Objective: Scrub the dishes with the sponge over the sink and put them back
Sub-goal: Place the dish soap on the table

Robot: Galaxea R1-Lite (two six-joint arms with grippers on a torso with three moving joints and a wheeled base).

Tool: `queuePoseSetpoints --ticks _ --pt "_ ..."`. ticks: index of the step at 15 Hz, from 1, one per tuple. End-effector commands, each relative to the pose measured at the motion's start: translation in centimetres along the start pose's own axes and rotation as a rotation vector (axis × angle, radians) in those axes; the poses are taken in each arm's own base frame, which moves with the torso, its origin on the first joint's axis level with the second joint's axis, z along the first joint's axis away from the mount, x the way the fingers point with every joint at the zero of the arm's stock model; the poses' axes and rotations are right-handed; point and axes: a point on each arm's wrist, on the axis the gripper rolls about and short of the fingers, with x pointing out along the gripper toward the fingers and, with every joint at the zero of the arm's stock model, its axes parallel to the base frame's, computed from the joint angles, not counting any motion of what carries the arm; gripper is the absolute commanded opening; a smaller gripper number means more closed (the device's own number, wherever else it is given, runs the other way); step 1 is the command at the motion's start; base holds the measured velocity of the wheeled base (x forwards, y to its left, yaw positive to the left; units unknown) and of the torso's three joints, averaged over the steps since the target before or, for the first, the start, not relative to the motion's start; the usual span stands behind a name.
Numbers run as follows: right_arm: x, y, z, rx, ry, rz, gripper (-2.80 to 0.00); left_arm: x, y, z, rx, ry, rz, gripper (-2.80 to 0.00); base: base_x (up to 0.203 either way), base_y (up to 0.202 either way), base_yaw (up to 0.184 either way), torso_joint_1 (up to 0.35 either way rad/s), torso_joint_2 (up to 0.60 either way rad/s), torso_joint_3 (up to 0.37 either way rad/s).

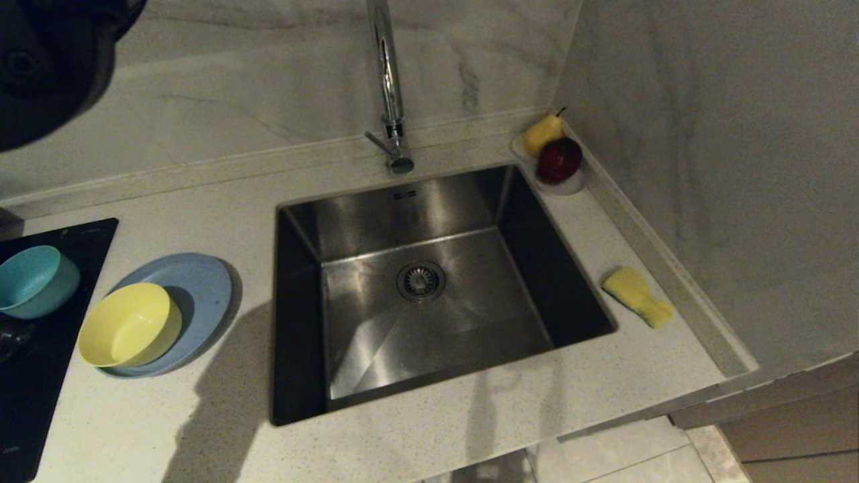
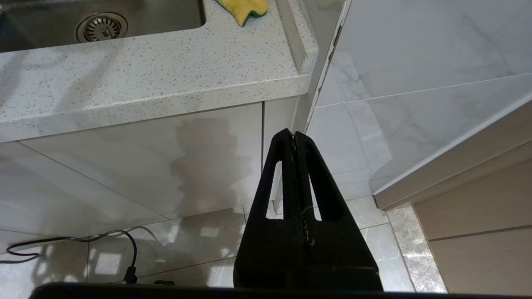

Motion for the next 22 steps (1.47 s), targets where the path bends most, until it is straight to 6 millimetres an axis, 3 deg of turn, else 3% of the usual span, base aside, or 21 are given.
queuePoseSetpoints --ticks 1,8,11,17,19,22 --pt "0.0 0.0 0.0 -0.001 -0.002 0.001 -2.8 1.2 4.1 -0.8 -0.043 0.016 0.104 -2.8 0.0 0.0 0.0 0.0 0.0 0.0" --pt "0.0 0.0 0.0 -0.001 -0.001 0.001 -2.8 1.5 12.0 -2.6 -0.12 0.049 0.151 -2.8 0.0 0.0 0.0 0.0 0.0 0.0" --pt "0.0 0.0 0.0 0.0 -0.001 0.001 -2.8 1.7 14.5 -3.8 -0.208 0.071 0.186 -2.8 0.0 0.0 0.0 0.0 0.0 0.0" --pt "0.0 0.0 0.0 -0.001 -0.002 0.001 -2.8 2.9 15.8 -7.8 -0.43 0.137 0.292 -2.8 0.0 0.0 0.0 0.0 0.0 0.0" --pt "0.0 0.0 0.0 0.0 -0.002 0.001 -2.8 4.0 15.8 -10.4 -0.504 0.192 0.346 -2.8 0.0 0.0 0.0 0.0 0.0 0.0" --pt "0.0 0.0 0.0 -0.001 -0.002 0.001 -2.8 5.2 16.1 -15.6 -0.462 0.306 0.427 -2.8 0.0 0.0 0.0 0.0 0.0 0.0"
